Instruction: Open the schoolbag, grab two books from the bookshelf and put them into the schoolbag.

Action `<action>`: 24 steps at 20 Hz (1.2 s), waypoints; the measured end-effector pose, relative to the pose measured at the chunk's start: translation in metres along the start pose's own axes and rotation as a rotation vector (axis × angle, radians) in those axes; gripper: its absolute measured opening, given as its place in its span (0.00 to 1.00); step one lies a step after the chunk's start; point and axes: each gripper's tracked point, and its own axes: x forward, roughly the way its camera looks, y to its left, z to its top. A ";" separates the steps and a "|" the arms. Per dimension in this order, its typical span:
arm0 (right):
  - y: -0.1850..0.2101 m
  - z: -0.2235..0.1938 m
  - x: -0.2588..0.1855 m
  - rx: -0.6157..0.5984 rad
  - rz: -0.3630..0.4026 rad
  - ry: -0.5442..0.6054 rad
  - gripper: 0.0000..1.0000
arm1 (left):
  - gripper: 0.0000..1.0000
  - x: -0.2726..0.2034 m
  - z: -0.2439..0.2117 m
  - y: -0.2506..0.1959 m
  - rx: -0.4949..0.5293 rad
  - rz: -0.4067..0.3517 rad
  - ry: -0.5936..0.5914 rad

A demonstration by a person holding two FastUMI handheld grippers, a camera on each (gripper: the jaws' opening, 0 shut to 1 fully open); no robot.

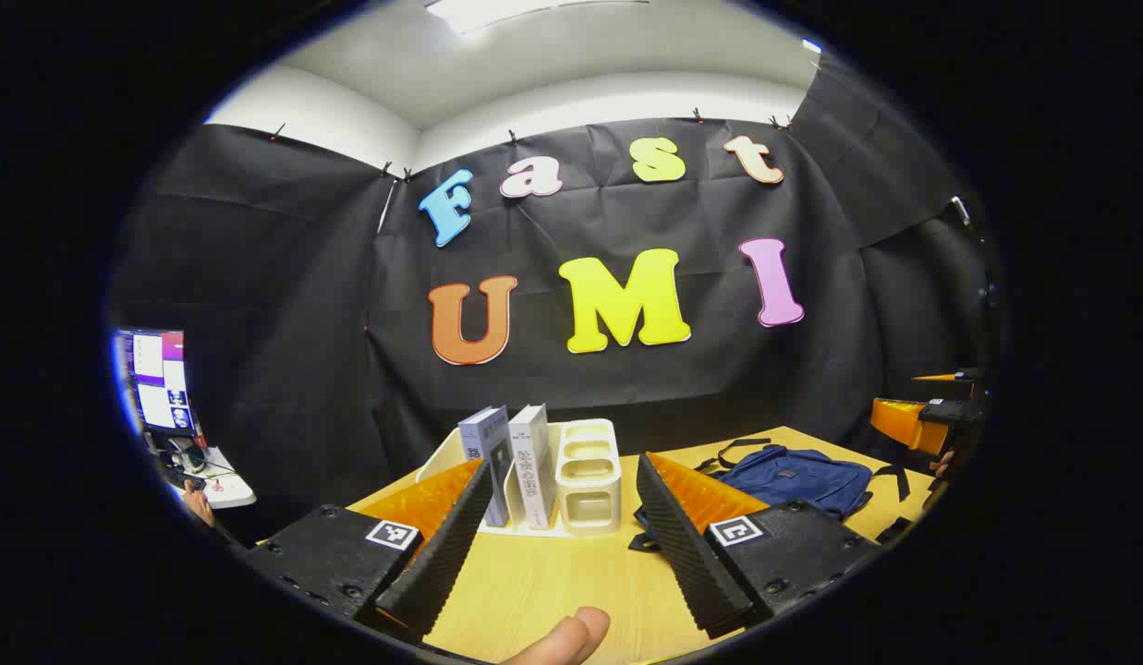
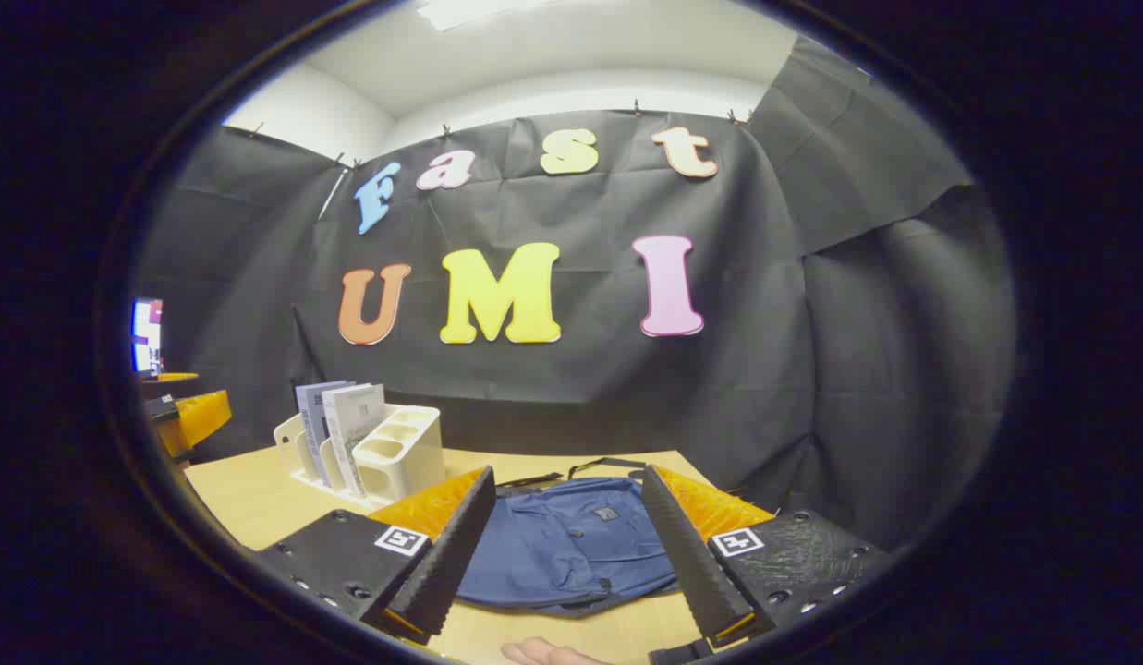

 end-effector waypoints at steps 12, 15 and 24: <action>0.066 -0.015 -0.027 -0.091 0.015 0.056 0.95 | 0.98 0.002 -0.010 0.037 0.012 -0.020 0.019; 0.066 -0.022 -0.022 -0.104 0.006 0.073 0.95 | 0.98 0.006 -0.015 0.046 -0.010 -0.004 0.033; 0.099 -0.066 0.018 -0.156 0.049 0.195 0.96 | 0.98 0.015 -0.026 0.051 -0.045 -0.023 0.066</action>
